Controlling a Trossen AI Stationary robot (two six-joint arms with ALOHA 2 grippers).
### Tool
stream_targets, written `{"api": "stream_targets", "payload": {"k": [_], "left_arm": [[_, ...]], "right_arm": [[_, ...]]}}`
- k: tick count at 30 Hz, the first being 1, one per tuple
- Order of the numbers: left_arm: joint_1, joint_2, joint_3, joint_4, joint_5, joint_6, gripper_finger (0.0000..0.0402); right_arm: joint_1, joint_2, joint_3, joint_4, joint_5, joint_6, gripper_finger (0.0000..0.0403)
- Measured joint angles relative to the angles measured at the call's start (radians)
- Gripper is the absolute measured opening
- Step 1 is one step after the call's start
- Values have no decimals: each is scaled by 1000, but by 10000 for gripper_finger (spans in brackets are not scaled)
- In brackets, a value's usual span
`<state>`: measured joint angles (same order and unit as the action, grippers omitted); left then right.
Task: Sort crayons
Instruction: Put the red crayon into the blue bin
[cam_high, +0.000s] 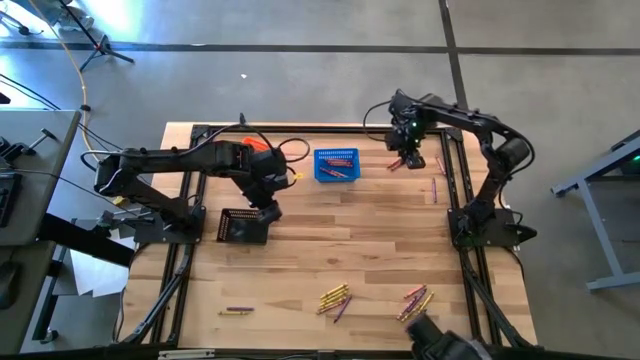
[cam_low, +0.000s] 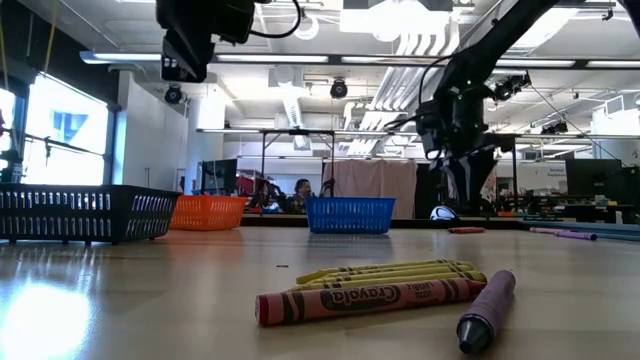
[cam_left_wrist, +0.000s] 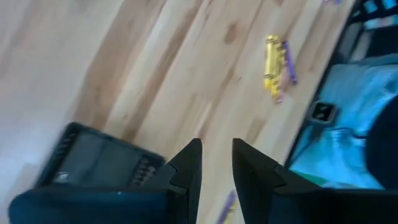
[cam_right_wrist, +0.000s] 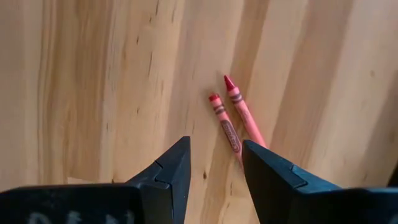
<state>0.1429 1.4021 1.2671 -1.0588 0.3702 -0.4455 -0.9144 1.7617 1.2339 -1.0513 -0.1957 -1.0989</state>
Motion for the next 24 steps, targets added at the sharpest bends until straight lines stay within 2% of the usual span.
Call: {"api": "stream_targets", "payload": {"k": [5, 8, 17, 24], "left_arm": [[0, 0, 0, -44, -36, 97, 74], [0, 0, 0, -70, -53, 141, 74], [1, 0, 0, -129, -72, 187, 74], [1, 0, 0, -182, -116, 186, 74]], "right_arm": [[1, 38, 0, 0, 4, -114, 128], [1, 48, 0, 3, 46, -162, 128], [-7, 60, -1, 41, 62, -242, 128], [-8, 98, -1, 40, 66, -245, 128]]}}
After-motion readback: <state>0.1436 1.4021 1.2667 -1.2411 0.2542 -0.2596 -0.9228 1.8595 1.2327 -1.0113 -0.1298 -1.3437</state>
